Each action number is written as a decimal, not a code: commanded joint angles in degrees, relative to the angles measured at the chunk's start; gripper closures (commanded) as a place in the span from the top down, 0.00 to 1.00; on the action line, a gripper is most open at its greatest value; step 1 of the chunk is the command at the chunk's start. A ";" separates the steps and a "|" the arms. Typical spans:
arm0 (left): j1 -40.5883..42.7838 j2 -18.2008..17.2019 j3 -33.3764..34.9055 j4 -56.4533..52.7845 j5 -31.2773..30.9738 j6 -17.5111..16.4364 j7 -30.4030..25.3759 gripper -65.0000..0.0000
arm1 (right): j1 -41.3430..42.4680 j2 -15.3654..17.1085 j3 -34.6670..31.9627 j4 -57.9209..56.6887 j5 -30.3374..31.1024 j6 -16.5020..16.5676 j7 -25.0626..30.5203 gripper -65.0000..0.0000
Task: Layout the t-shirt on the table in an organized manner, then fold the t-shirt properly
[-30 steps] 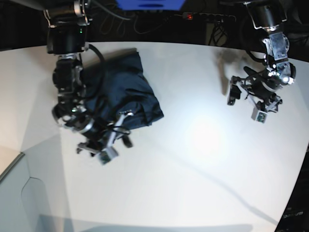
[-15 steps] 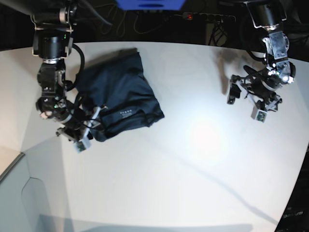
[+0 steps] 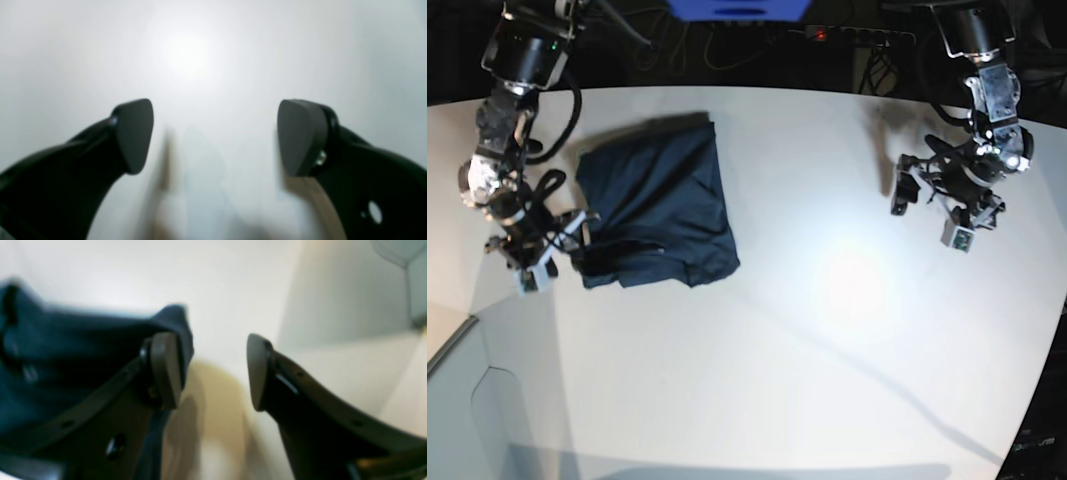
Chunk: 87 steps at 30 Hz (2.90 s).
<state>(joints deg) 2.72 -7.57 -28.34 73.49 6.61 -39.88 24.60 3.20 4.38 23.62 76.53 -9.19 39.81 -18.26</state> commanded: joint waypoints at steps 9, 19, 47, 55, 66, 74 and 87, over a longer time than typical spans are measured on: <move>-0.74 -0.03 -0.01 1.10 -0.85 0.01 -1.44 0.87 | 2.20 -1.88 -0.36 1.23 0.97 0.19 1.69 0.45; 1.02 -0.21 -0.45 1.19 -0.85 0.01 -1.44 0.87 | 7.39 -3.02 -4.50 1.49 0.80 0.19 1.60 0.45; 1.37 1.29 -0.45 1.19 -0.94 0.01 -1.26 0.87 | -14.06 -8.38 8.34 6.41 0.88 0.19 1.60 0.01; 3.21 1.02 -0.54 1.28 -3.67 0.01 -1.26 0.87 | -20.65 -8.82 1.04 8.35 0.97 0.19 1.69 0.01; 18.77 1.64 -0.54 20.26 -13.25 0.45 -1.08 0.60 | -23.91 -10.84 13.79 15.91 0.97 0.19 1.25 0.01; 32.58 11.22 -6.52 27.91 -13.34 0.63 -1.08 0.00 | -37.27 -13.13 13.17 18.46 1.06 0.19 1.60 0.01; 24.40 12.89 -10.74 -7.96 0.38 0.63 -2.05 0.00 | -36.92 -5.39 1.22 -5.46 6.33 0.19 1.69 0.01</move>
<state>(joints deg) 26.57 6.07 -38.79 64.69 7.84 -39.46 23.18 -33.17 -1.02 24.75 70.08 -3.64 39.57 -17.34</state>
